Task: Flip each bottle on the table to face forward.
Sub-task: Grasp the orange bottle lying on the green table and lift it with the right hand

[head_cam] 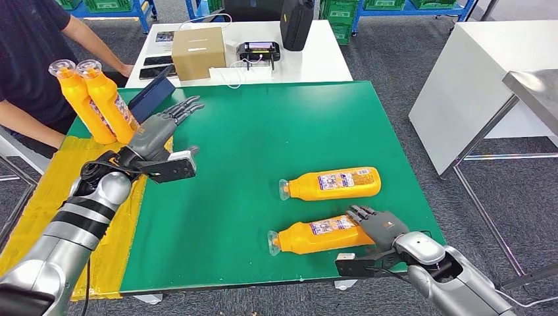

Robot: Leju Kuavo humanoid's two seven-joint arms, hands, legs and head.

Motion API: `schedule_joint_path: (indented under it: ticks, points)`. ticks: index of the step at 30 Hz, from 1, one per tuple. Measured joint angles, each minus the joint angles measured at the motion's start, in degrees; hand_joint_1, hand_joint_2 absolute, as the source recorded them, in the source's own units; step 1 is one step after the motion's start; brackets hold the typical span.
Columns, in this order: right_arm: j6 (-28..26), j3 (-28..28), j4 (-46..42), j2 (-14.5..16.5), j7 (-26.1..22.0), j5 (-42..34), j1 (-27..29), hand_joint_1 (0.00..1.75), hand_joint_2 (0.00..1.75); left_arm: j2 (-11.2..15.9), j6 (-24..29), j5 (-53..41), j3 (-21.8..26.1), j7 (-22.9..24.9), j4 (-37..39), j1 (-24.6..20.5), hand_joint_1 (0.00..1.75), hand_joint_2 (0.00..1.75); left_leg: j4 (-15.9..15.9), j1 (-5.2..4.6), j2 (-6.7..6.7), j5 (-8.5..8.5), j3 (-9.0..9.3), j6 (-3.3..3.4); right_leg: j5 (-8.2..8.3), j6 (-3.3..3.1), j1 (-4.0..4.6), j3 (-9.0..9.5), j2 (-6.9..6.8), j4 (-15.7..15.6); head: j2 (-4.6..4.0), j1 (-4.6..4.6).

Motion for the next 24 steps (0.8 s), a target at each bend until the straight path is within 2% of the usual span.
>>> schedule_joint_path:
  ticks: [12,18,21,24]
  points:
    - [0.28,0.89,0.90,-0.48,-0.61,-1.34,-1.14,1.75,1.75,-0.54,-0.12,0.60,-0.94,-0.45,1.07,-1.05,0.00,0.00,0.00,0.02,-0.08,0.01,0.02,0.04,0.00,0.07,0.04,0.12,-0.02,-0.08,0.00,-0.01]
    - [-0.36,0.82,2.32,0.52,0.66,-2.86,-1.67,1.75,1.75,-0.81,-0.42,2.04,-1.46,-0.31,1.43,-1.58,0.00,0.00,-0.01,0.09,-0.07,-0.01,0.01,0.01,-0.07,0.04,0.11,0.20,-0.02,-0.14,0.00,0.02]
    - [-3.92,-1.37,3.44,3.04,1.80,-9.77,-0.57,1.75,1.75,-0.59,-2.50,6.83,-0.55,0.34,0.74,-0.83,0.00,0.00,-0.03,0.12,-0.04,0.00,-0.18,-0.04,0.01,0.05,0.14,0.35,-0.02,-0.16,0.00,0.02]
    - [-7.54,-7.34,2.97,7.27,0.78,-24.03,2.67,1.75,1.75,0.16,-6.81,15.72,3.03,1.25,-3.02,3.47,0.00,0.00,-0.03,0.07,0.03,0.22,-0.51,-0.10,0.37,0.00,0.13,0.45,0.00,-0.13,0.00,0.00]
